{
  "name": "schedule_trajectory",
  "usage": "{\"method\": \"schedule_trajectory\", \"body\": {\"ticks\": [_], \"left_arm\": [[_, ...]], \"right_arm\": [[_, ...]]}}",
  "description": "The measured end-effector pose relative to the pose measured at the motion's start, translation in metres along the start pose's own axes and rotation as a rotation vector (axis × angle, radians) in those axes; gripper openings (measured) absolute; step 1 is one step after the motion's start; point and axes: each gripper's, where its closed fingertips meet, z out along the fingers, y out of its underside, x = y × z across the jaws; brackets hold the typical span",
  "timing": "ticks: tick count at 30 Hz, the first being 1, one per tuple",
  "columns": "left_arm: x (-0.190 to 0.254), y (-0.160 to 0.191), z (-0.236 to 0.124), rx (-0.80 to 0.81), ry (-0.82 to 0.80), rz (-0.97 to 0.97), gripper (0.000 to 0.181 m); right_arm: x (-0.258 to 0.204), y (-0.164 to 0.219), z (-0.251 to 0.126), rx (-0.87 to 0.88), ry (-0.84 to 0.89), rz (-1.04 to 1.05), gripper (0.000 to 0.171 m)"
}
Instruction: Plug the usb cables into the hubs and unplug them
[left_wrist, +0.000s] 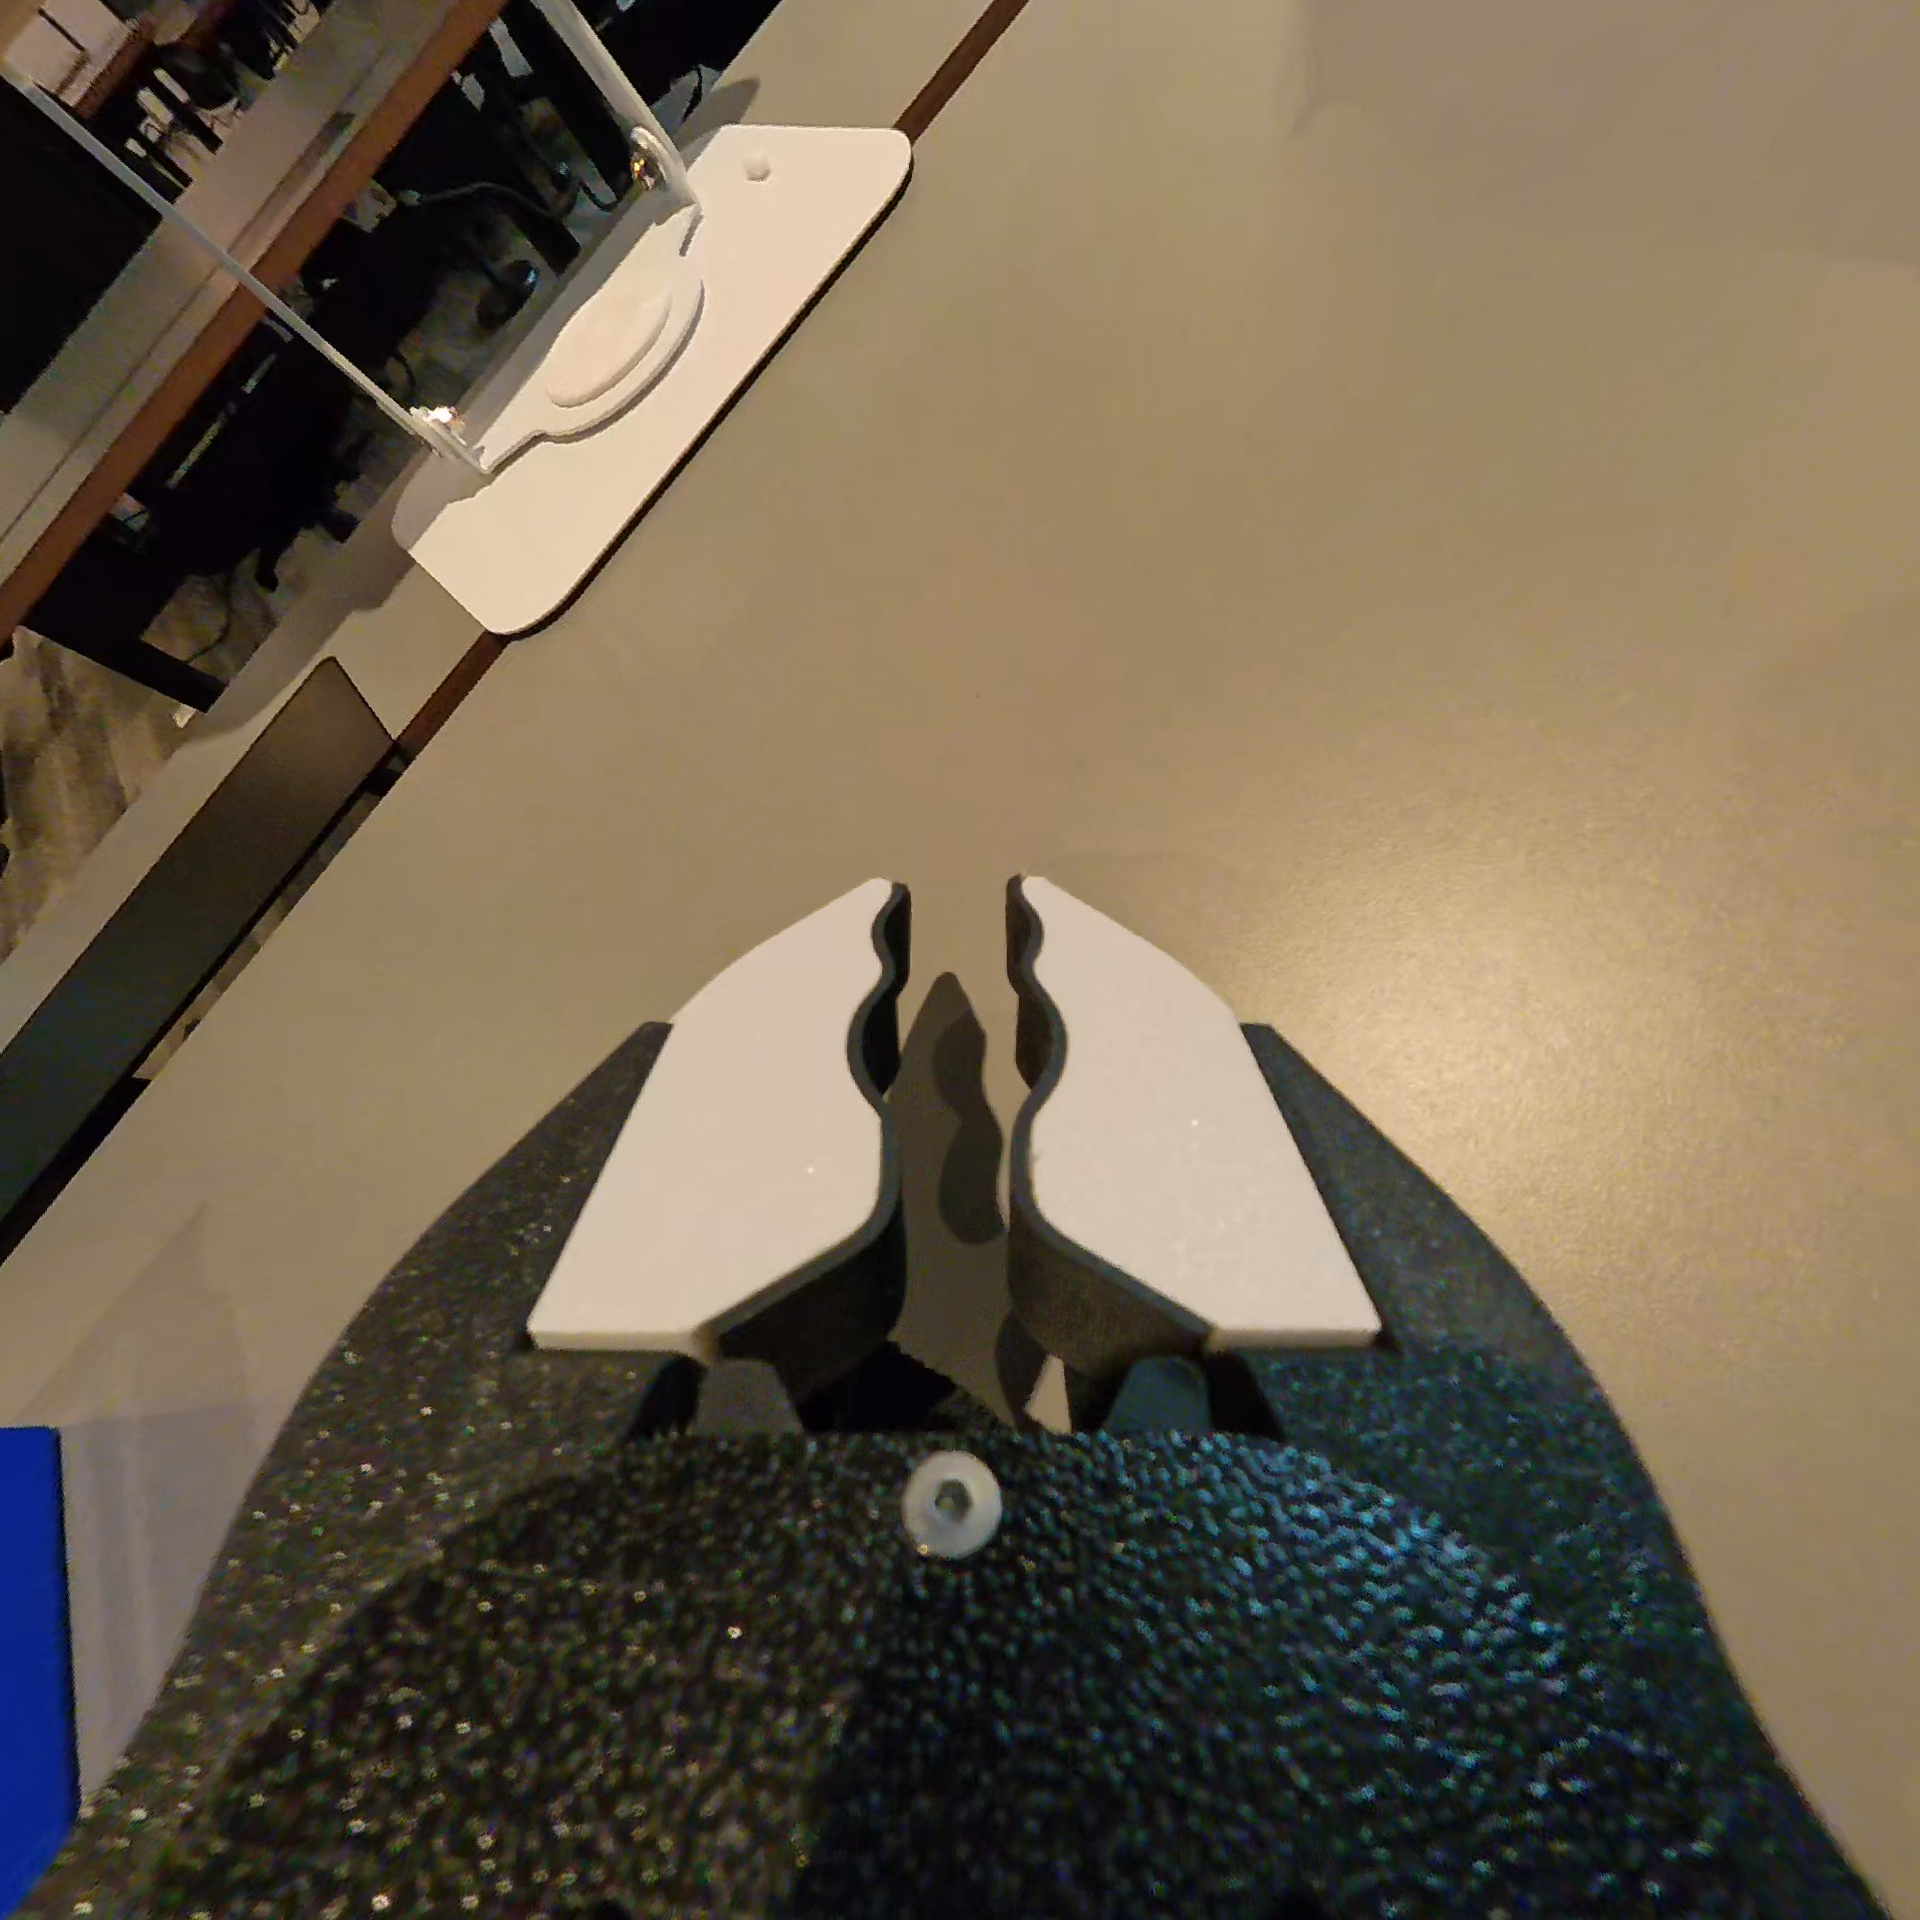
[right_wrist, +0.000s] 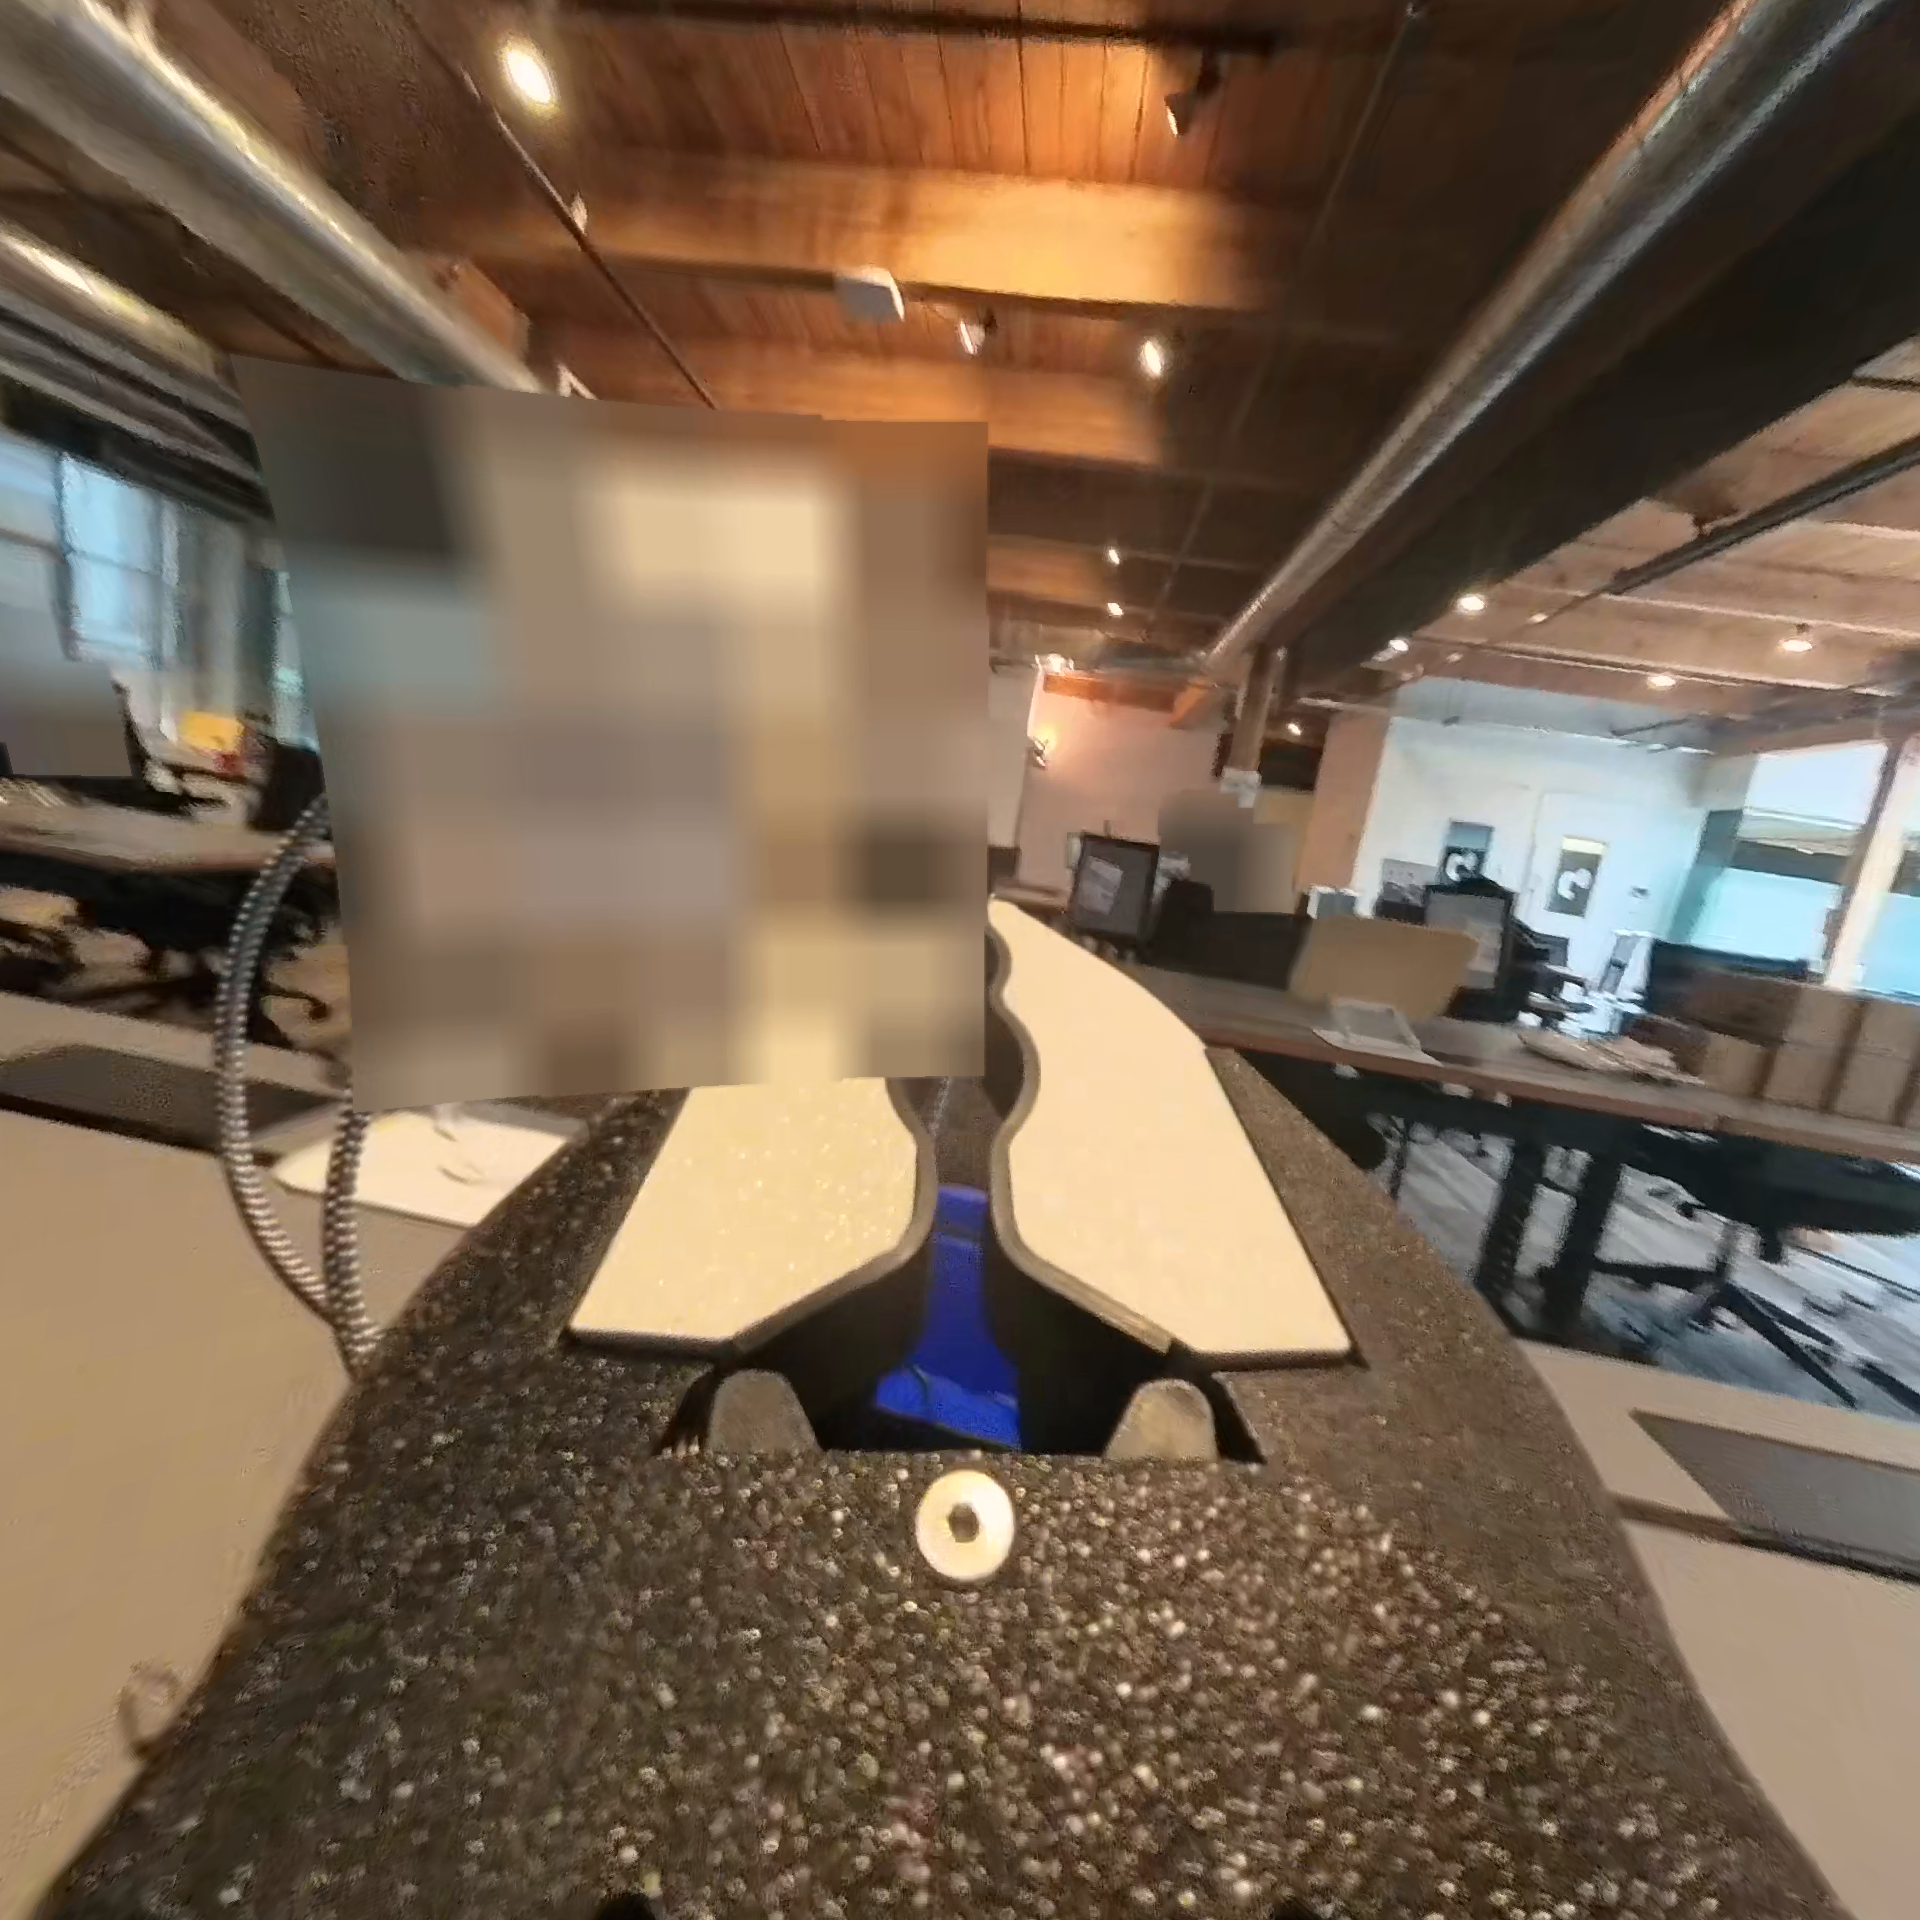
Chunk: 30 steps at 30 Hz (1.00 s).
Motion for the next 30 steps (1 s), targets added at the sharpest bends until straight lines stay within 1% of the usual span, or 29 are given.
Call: {"method": "schedule_trajectory", "body": {"ticks": [4, 7, 11, 17, 20, 24, 28, 30], "left_arm": [[0.0, 0.0, 0.0, 0.001, 0.002, -0.001, 0.017], [0.001, -0.001, -0.001, 0.005, 0.008, -0.007, 0.017], [0.005, -0.002, 0.0, 0.005, 0.016, 0.003, 0.017], [0.007, -0.002, 0.0, 0.002, 0.019, 0.015, 0.017], [0.006, -0.002, 0.0, 0.003, 0.02, 0.012, 0.017], [0.007, -0.002, 0.0, -0.001, 0.02, 0.019, 0.017], [0.007, -0.002, 0.0, -0.003, 0.022, 0.025, 0.017], [0.008, -0.001, 0.0, -0.005, 0.023, 0.027, 0.017]], "right_arm": [[0.021, 0.057, 0.008, -0.194, 0.049, -0.103, 0.003], [0.032, 0.099, 0.007, -0.389, 0.084, -0.132, 0.003], [0.03, 0.13, 0.0, -0.565, 0.093, -0.22, 0.003], [0.011, 0.186, -0.019, -0.9, -0.012, -0.389, 0.003], [0.004, 0.214, -0.033, -1.06, -0.094, -0.428, 0.003], [0.009, 0.233, -0.05, -1.206, -0.117, -0.441, 0.003], [0.025, 0.239, -0.065, -1.313, -0.056, -0.429, 0.004], [0.028, 0.24, -0.069, -1.34, -0.036, -0.415, 0.004]]}}
